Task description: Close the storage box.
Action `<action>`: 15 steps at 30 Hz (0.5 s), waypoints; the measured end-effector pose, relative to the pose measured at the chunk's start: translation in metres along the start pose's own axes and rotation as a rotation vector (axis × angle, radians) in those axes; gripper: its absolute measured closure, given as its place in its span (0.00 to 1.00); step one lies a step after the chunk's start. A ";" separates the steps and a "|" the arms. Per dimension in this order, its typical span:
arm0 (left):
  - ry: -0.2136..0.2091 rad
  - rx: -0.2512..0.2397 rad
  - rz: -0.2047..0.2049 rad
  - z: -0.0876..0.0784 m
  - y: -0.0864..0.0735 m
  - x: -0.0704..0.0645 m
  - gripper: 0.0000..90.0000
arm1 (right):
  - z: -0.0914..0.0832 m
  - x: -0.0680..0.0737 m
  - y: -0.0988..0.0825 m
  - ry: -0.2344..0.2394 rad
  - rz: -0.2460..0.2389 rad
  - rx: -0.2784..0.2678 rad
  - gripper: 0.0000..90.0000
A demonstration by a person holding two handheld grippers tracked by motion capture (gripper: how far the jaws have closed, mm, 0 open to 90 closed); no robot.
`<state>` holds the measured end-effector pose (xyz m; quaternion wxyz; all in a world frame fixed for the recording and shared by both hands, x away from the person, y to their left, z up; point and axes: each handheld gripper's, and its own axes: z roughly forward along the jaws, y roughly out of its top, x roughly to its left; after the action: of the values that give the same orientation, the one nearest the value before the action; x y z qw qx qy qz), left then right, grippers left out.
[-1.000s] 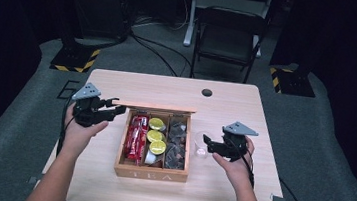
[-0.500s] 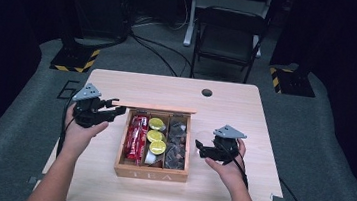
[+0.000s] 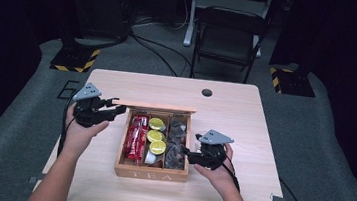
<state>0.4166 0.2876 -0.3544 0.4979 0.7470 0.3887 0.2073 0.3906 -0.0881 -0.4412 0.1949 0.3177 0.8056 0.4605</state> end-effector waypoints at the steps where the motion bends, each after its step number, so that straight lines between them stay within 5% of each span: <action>1: 0.000 0.000 0.000 0.000 0.000 0.000 0.62 | 0.000 0.000 0.000 0.000 0.000 0.000 0.35; 8: 0.000 0.007 0.010 0.000 0.000 0.000 0.62 | 0.011 0.015 0.000 0.068 -0.026 0.020 0.41; 15: -0.016 0.005 0.003 0.000 -0.002 0.002 0.61 | 0.021 0.017 -0.003 0.167 0.034 0.048 0.50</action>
<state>0.4168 0.2894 -0.3562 0.4986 0.7506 0.3841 0.2010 0.3902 -0.0644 -0.4548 0.1115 0.2966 0.8243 0.4692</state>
